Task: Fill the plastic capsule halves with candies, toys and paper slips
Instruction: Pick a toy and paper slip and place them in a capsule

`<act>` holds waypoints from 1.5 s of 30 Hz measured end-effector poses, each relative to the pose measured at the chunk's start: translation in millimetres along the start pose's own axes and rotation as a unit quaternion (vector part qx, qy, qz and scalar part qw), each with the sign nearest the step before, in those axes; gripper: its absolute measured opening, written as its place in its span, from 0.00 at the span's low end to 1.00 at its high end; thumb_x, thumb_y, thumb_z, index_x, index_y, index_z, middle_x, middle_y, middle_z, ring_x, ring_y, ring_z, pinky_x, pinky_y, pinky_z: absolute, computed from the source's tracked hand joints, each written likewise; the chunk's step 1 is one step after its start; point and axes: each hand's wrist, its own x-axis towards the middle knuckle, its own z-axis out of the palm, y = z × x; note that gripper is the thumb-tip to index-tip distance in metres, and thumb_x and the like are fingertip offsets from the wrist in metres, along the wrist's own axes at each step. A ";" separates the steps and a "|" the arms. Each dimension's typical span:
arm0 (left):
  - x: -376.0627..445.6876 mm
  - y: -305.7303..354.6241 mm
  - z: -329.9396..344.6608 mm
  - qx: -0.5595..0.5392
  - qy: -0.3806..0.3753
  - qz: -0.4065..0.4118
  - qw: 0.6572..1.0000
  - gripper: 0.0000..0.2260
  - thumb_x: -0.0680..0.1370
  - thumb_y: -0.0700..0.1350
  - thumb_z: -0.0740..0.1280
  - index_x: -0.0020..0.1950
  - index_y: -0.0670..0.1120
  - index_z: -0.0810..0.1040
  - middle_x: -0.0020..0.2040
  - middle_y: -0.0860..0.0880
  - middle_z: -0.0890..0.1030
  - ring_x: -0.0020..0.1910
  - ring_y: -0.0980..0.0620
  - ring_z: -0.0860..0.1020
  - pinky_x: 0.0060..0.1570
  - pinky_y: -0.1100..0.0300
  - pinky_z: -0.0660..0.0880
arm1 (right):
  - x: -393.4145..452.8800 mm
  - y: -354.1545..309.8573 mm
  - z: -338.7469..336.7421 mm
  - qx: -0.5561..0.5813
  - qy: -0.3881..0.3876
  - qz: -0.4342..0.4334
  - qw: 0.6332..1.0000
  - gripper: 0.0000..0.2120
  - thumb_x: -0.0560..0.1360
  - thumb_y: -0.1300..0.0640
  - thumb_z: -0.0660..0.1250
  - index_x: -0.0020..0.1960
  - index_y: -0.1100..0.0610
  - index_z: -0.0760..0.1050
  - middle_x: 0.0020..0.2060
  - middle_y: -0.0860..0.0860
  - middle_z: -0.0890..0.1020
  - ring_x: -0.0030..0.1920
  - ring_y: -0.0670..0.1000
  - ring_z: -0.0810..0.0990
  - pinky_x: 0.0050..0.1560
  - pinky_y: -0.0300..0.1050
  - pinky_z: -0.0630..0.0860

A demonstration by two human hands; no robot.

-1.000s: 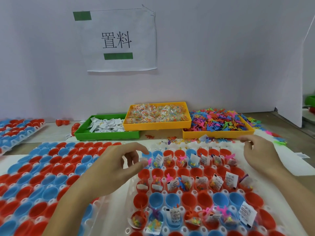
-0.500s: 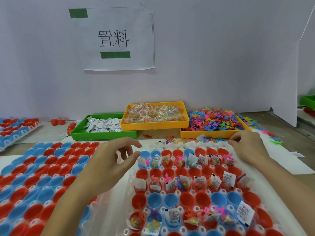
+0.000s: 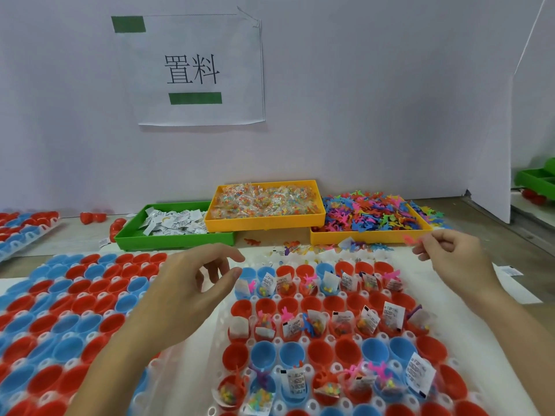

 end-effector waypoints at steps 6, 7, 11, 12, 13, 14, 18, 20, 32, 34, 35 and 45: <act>1.6 15.0 11.2 -0.073 0.016 -0.003 0.997 0.10 0.77 0.39 0.69 0.48 0.56 0.82 0.39 0.55 0.82 0.39 0.53 0.80 0.36 0.59 0.77 | -13.0 -37.5 -9.1 0.202 -0.143 -0.017 0.969 0.11 0.79 0.63 0.66 0.41 0.56 0.84 0.34 0.56 0.84 0.32 0.48 0.80 0.30 0.36 0.75; 3.1 21.5 15.8 -0.102 0.022 -0.005 0.995 0.09 0.77 0.38 0.69 0.47 0.53 0.82 0.38 0.53 0.82 0.38 0.52 0.81 0.37 0.57 0.78 | -16.7 -45.7 -9.4 0.216 -0.177 -0.030 0.960 0.11 0.79 0.62 0.66 0.40 0.56 0.84 0.34 0.57 0.84 0.32 0.48 0.79 0.31 0.35 0.75; 20.6 59.7 38.8 -0.170 -0.040 -0.011 0.984 0.03 0.77 0.44 0.70 0.48 0.51 0.83 0.40 0.51 0.83 0.38 0.53 0.82 0.39 0.59 0.80 | -35.7 -72.6 -5.6 0.207 -0.267 -0.083 0.937 0.09 0.77 0.60 0.68 0.42 0.53 0.85 0.34 0.55 0.84 0.33 0.47 0.80 0.33 0.35 0.76; 27.0 69.9 44.6 -0.178 -0.069 -0.013 0.981 0.04 0.76 0.48 0.70 0.49 0.51 0.82 0.40 0.51 0.84 0.39 0.54 0.82 0.39 0.59 0.80 | -39.7 -77.0 -4.2 0.203 -0.282 -0.091 0.933 0.08 0.77 0.60 0.68 0.42 0.55 0.85 0.34 0.55 0.84 0.33 0.47 0.80 0.34 0.35 0.76; 33.6 78.8 50.0 -0.180 -0.091 -0.013 0.979 0.07 0.75 0.52 0.70 0.51 0.51 0.82 0.41 0.52 0.84 0.39 0.55 0.82 0.40 0.58 0.80 | -43.0 -80.3 -3.4 0.200 -0.294 -0.097 0.929 0.08 0.78 0.62 0.68 0.42 0.57 0.84 0.34 0.55 0.84 0.33 0.48 0.80 0.35 0.35 0.76; 40.0 86.5 54.9 -0.175 -0.108 -0.010 0.979 0.10 0.75 0.54 0.70 0.52 0.52 0.82 0.41 0.53 0.84 0.39 0.56 0.82 0.40 0.57 0.81 | -45.5 -82.9 -2.5 0.200 -0.305 -0.101 0.926 0.08 0.78 0.63 0.68 0.43 0.58 0.84 0.34 0.55 0.84 0.33 0.48 0.80 0.35 0.35 0.76; 58.3 103.0 68.5 -0.157 -0.121 0.009 0.980 0.02 0.77 0.43 0.72 0.49 0.46 0.83 0.37 0.50 0.85 0.36 0.53 0.84 0.42 0.50 0.82 | -50.3 -86.7 -1.6 0.214 -0.312 -0.102 0.920 0.07 0.79 0.64 0.67 0.45 0.62 0.82 0.33 0.54 0.83 0.33 0.47 0.80 0.36 0.34 0.76; 61.4 102.2 73.2 -0.171 -0.111 0.005 0.979 0.02 0.77 0.39 0.71 0.45 0.44 0.83 0.35 0.48 0.85 0.35 0.50 0.84 0.41 0.50 0.82 | -50.3 -86.5 -1.8 0.216 -0.304 -0.103 0.922 0.06 0.79 0.63 0.67 0.46 0.62 0.82 0.33 0.54 0.84 0.34 0.48 0.80 0.36 0.35 0.77; 55.7 96.8 79.1 -0.200 -0.165 -0.038 0.965 0.03 0.74 0.39 0.74 0.45 0.45 0.83 0.36 0.48 0.86 0.35 0.51 0.85 0.41 0.56 0.83 | -47.4 -82.9 -7.6 0.189 -0.324 -0.107 0.921 0.03 0.75 0.65 0.71 0.45 0.60 0.83 0.36 0.53 0.85 0.37 0.47 0.83 0.39 0.36 0.78; 55.3 96.8 77.6 -0.191 -0.166 -0.045 0.966 0.01 0.74 0.40 0.74 0.44 0.45 0.84 0.34 0.48 0.85 0.34 0.50 0.85 0.39 0.56 0.83 | -47.7 -82.6 -7.6 0.198 -0.324 -0.106 0.919 0.03 0.75 0.65 0.71 0.45 0.59 0.83 0.35 0.52 0.85 0.36 0.46 0.83 0.39 0.35 0.77; 54.7 96.9 77.0 -0.186 -0.168 -0.048 0.967 0.01 0.75 0.41 0.73 0.44 0.44 0.84 0.34 0.48 0.85 0.34 0.50 0.85 0.38 0.57 0.83 | -47.9 -82.5 -7.5 0.206 -0.323 -0.105 0.918 0.03 0.75 0.65 0.72 0.44 0.59 0.83 0.34 0.52 0.85 0.36 0.46 0.83 0.39 0.35 0.78; 49.0 100.8 66.7 -0.207 -0.200 -0.003 0.958 0.01 0.75 0.36 0.72 0.45 0.40 0.83 0.34 0.48 0.85 0.34 0.52 0.85 0.35 0.65 0.79 | -47.7 -80.7 -9.3 0.258 -0.352 -0.107 0.893 0.04 0.71 0.58 0.73 0.46 0.57 0.83 0.36 0.51 0.85 0.38 0.48 0.83 0.41 0.37 0.79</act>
